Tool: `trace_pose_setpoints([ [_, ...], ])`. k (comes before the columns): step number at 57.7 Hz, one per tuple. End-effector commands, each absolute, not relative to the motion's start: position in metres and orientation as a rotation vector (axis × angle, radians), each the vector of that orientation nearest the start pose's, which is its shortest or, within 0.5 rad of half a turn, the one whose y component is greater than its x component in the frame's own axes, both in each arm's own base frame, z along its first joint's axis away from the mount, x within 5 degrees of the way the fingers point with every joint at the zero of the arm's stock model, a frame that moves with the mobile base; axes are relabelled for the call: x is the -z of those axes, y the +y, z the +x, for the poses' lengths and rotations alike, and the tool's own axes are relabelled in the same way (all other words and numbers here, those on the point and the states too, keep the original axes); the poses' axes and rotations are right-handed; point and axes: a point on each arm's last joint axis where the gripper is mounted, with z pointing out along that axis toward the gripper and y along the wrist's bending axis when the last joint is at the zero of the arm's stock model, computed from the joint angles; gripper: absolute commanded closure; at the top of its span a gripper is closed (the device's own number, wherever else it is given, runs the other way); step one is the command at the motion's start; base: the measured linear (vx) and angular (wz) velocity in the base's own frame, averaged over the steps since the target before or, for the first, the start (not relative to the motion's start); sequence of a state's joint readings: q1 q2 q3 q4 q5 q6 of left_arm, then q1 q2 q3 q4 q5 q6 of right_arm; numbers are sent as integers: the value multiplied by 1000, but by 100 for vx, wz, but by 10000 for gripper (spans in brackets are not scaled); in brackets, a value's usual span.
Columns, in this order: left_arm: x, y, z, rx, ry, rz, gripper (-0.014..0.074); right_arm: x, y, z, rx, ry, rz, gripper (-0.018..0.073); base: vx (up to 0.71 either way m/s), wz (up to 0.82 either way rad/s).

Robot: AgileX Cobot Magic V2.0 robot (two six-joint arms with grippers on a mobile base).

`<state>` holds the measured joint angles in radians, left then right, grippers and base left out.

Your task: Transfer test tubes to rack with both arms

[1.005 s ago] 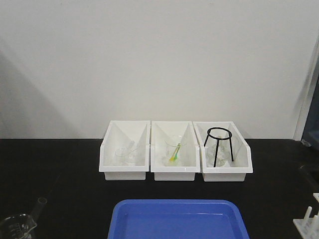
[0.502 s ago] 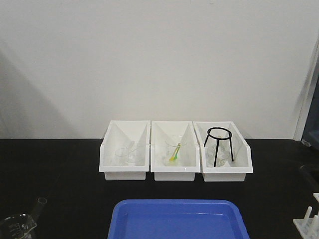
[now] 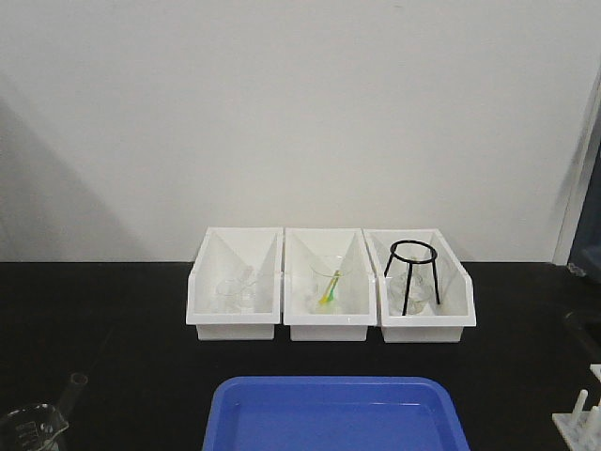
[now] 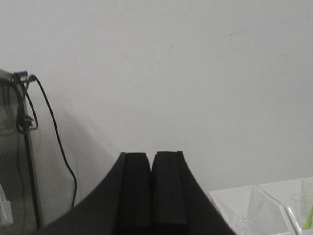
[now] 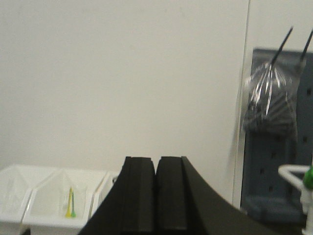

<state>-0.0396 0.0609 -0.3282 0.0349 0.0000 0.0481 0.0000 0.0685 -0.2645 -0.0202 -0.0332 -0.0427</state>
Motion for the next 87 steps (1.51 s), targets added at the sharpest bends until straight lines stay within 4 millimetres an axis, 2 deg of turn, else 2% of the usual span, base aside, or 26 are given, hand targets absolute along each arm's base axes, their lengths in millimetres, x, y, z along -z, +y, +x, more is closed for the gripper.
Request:
trace_pose_setpoints([
  [1,-367,-1,40,-51,1215,81,614,-351,0,45,76,1177,-49,564,0,0],
  [7,-399,-2,67,-43,1301,81,614,-382,0,65,75,1210,-50,564,0,0],
  [10,-410,-3,84,-42,1344,82,614,-390,0,75,75,1228,-51,564,0,0],
  [16,-418,-4,113,-42,1413,87,614,-398,0,102,73,1285,-53,564,0,0],
  [22,-414,-5,136,-43,1478,92,614,-395,0,121,69,1329,-53,564,0,0],
  [23,-408,-6,152,-45,1517,98,610,-389,0,133,57,1375,-45,564,0,0],
  [24,-404,-6,160,-45,1542,100,603,-385,0,139,49,1402,-39,564,0,0],
  [35,-390,-7,181,-44,1629,106,521,-378,0,149,46,1451,-38,560,0,0],
  [43,-380,-7,195,-43,1680,109,379,-377,0,150,53,1456,-45,530,0,0],
  [53,-371,-8,206,-42,1724,112,162,-377,0,150,52,1466,-44,391,0,0],
  [60,-363,-8,213,-39,1770,112,59,-374,0,150,52,1491,-44,211,0,0],
  [68,-345,-9,226,-54,1881,141,34,-371,0,156,54,1506,-48,17,0,0],
  [72,-331,-11,234,-100,1963,237,35,-370,0,160,58,1507,-52,-48,0,0],
  [80,-301,-25,250,-159,2068,489,36,-368,0,170,57,1503,-52,-80,0,0],
  [87,-274,-33,260,-158,2119,583,36,-361,0,181,56,1527,-54,-66,0,0],
])
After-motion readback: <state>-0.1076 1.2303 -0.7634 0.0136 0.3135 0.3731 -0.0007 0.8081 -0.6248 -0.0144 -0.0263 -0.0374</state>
